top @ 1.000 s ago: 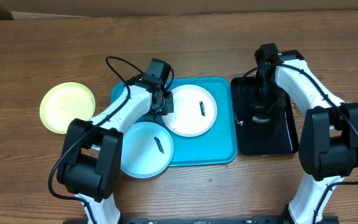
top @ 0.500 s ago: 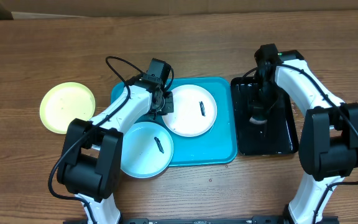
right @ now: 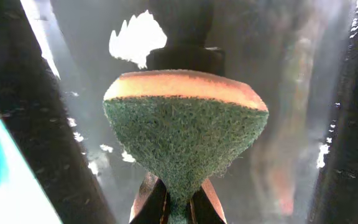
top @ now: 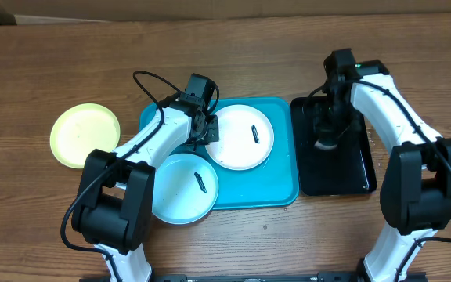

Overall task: Clean dirty plates on tray and stack at the side
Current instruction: 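Rub the sponge in the black tray with the right gripper, then carry sponge to the white plate and scrub its black mark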

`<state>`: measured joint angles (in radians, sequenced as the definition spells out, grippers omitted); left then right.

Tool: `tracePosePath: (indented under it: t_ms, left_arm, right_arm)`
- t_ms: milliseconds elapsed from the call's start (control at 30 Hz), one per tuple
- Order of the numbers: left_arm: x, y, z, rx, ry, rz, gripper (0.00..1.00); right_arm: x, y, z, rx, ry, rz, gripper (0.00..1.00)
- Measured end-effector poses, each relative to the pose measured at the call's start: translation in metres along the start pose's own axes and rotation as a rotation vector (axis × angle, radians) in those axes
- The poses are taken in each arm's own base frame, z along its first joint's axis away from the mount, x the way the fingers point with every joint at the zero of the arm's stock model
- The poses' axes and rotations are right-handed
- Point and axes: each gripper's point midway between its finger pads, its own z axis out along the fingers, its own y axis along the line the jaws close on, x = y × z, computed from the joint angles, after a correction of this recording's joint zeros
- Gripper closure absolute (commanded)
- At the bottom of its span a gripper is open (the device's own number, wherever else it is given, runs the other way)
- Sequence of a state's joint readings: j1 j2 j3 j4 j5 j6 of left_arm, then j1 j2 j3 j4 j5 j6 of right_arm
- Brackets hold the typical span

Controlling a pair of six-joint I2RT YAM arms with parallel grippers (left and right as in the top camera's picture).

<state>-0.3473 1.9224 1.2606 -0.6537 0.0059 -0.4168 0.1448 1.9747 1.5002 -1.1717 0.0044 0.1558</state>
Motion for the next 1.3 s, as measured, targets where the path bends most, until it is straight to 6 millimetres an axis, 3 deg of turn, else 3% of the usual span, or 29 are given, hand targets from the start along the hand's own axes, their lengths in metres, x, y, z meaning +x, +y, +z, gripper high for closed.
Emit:
tracePosePath:
  t_ms: [100,233,500,600,733,867,933,1100,1300]
  left_arm:
    - [0.000,0.000,0.000,0.000,0.000,0.000,0.96]
    - [0.000,0.000,0.000,0.000,-0.001,0.000,0.96]
    - [-0.001,0.000,0.000,0.001,-0.003,0.000,0.96]
    - [-0.001,0.000,0.000,0.002,-0.003,0.000,0.96]
    - [-0.001,0.000,0.000,0.002,-0.003,0.000,0.96]
    - [-0.001,0.000,0.000,0.002,-0.003,0.000,0.96]
    - [-0.001,0.000,0.000,0.002,-0.003,0.000,0.96]
    - [-0.001,0.000,0.000,0.002,-0.003,0.000,0.96]
    - [-0.001,0.000,0.000,0.001,-0.003,0.000,0.96]
  right_arm:
    - [0.011,-0.003,0.008,0.009,0.039,-0.004,0.96]
    - [0.020,-0.005,0.001,0.018,0.082,-0.017,0.96]
    - [-0.005,0.010,-0.053,-0.054,-0.025,-0.027,0.96]
    - [-0.008,0.031,-0.064,-0.178,-0.050,-0.035,0.96]
    - [-0.019,0.075,-0.078,-0.409,-0.095,-0.085,0.96]
    - [-0.018,0.117,-0.086,-0.502,-0.131,-0.180,0.96]
    - [-0.008,0.141,-0.086,-0.505,-0.133,-0.250,0.96]
    - [0.015,0.182,-0.070,-0.364,-0.151,-0.386,0.96]
    - [0.019,0.191,-0.030,-0.073,-0.197,-0.435,0.96]
